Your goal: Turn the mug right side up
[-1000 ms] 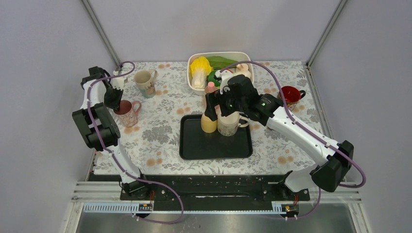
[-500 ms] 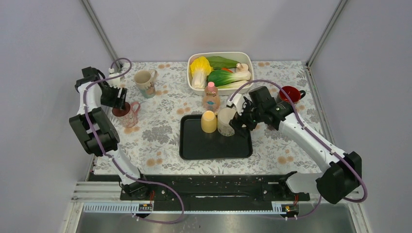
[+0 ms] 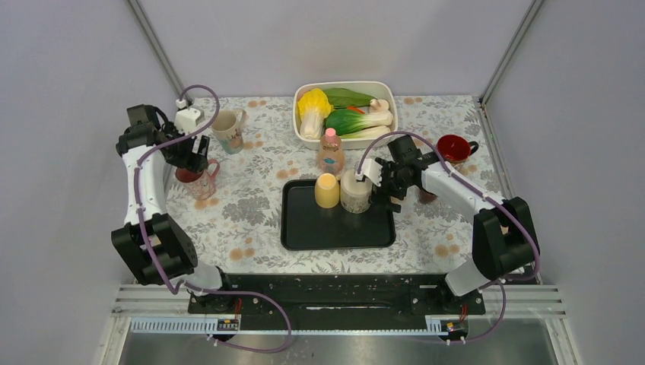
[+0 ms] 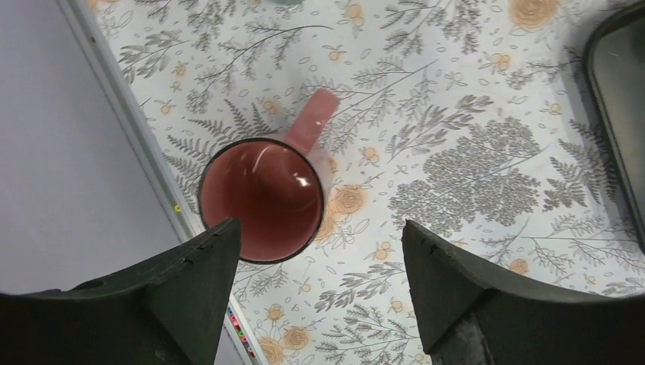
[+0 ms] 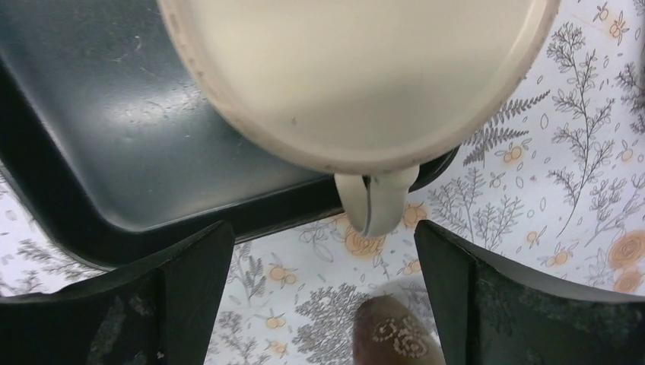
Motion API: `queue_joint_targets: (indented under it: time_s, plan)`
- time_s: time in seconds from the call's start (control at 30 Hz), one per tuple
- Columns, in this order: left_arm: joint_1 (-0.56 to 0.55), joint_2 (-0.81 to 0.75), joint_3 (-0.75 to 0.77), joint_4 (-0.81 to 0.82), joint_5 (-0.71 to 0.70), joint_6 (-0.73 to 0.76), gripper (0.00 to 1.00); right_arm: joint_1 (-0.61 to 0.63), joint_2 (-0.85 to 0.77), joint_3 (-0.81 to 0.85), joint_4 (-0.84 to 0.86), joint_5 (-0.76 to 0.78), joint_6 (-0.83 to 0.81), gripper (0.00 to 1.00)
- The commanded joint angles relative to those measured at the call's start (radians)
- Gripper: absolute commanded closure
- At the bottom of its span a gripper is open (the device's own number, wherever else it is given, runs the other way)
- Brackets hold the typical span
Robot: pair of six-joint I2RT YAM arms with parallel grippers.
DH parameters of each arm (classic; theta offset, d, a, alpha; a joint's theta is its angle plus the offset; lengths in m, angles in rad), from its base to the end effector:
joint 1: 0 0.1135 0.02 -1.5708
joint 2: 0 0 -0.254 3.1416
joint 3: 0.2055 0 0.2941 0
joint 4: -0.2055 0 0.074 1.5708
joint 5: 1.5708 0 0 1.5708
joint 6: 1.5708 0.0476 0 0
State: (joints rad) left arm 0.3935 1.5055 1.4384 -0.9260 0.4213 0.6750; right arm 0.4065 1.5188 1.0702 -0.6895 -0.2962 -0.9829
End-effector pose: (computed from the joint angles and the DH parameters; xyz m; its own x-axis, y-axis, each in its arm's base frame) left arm 0.3389 0.1196 0.3092 -0.6938 0.3294 -0.6404 0.3714 0.9256 0.0738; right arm 0.3090 0.1481 0.1879 -0.0542 -0.8898 -0.4531 -0.9660 0.1617 -0.2020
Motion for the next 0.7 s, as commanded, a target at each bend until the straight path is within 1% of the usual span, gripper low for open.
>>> queue_joint_targets:
  time_s: [0.0,0.13,0.17,0.23,0.27,0.37,0.5,0.53,0.67]
  plan:
    - [-0.045,-0.062,-0.029,0.018,0.036,0.014,0.19,-0.009,0.063,0.039,0.072,-0.007,-0.093,0.04]
    - [-0.075,-0.075,-0.029,0.019,0.034,-0.010,0.19,-0.009,0.121,0.058,0.076,-0.049,-0.090,0.14]
    - [-0.082,-0.079,-0.029,0.018,0.036,-0.016,0.19,-0.010,0.130,0.055,0.076,-0.054,-0.088,0.22]
    - [-0.091,-0.091,-0.030,0.018,0.036,-0.025,0.19,-0.009,0.137,0.045,0.090,-0.054,-0.083,0.45]
    - [-0.098,-0.099,-0.032,0.018,0.033,-0.027,0.19,-0.009,0.134,0.040,0.093,-0.053,-0.083,0.53]
    - [-0.118,-0.126,-0.043,0.017,0.022,-0.030,0.19,-0.009,0.115,0.025,0.094,-0.065,-0.081,0.68]
    - [-0.149,-0.178,-0.075,0.018,0.023,-0.044,0.19,-0.009,0.065,0.003,0.089,-0.095,-0.063,0.95]
    - [-0.155,-0.194,-0.083,0.017,0.028,-0.047,0.19,-0.009,0.047,-0.006,0.082,-0.100,-0.062,1.00]
    - [-0.197,-0.255,-0.115,-0.003,0.058,-0.052,0.19,-0.009,-0.039,-0.019,0.055,-0.143,-0.017,1.00]
